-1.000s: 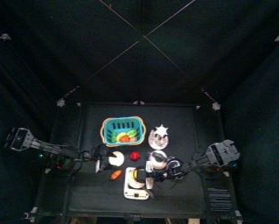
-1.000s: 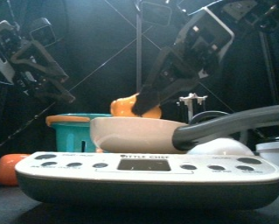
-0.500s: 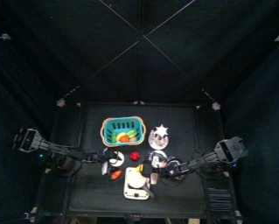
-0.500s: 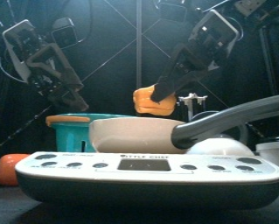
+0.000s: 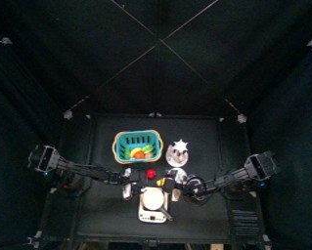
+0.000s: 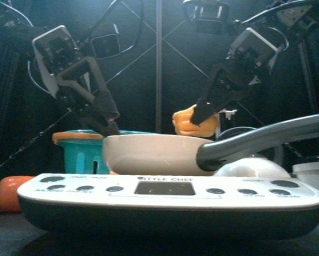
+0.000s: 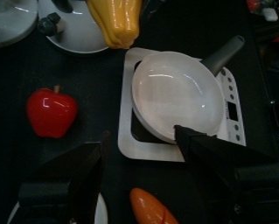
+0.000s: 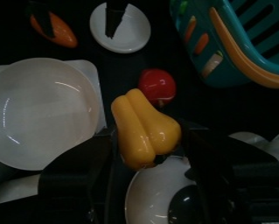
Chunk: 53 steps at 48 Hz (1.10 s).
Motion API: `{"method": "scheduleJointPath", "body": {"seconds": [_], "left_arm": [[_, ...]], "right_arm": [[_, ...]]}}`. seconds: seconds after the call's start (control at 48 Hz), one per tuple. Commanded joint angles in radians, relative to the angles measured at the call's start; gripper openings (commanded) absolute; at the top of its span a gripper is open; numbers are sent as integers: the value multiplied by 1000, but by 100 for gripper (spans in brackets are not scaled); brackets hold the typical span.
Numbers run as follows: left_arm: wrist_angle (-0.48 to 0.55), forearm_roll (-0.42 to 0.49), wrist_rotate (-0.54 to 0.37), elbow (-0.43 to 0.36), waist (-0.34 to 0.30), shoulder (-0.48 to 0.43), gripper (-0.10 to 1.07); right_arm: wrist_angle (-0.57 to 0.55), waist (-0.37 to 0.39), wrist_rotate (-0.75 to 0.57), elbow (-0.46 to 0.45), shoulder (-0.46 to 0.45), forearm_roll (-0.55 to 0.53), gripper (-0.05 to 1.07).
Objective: Grab pan
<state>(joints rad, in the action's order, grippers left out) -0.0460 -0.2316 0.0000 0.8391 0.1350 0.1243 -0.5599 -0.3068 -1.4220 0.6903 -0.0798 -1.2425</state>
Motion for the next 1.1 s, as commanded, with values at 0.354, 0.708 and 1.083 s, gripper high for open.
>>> {"method": "scheduleJointPath", "body": {"seconds": [0.354, 0.708, 1.083], "left_arm": [[43, -80, -2, -114, 2, -121, 93], [55, -75, 0, -149, -3, -163, 89], [60, -77, 0, -158, -6, -189, 77]], "right_arm": [[-8, -6, -3, 29, -57, 51, 64], [-9, -6, -3, 49, -58, 69, 64], [-9, -5, -5, 57, -57, 77, 64]]}}
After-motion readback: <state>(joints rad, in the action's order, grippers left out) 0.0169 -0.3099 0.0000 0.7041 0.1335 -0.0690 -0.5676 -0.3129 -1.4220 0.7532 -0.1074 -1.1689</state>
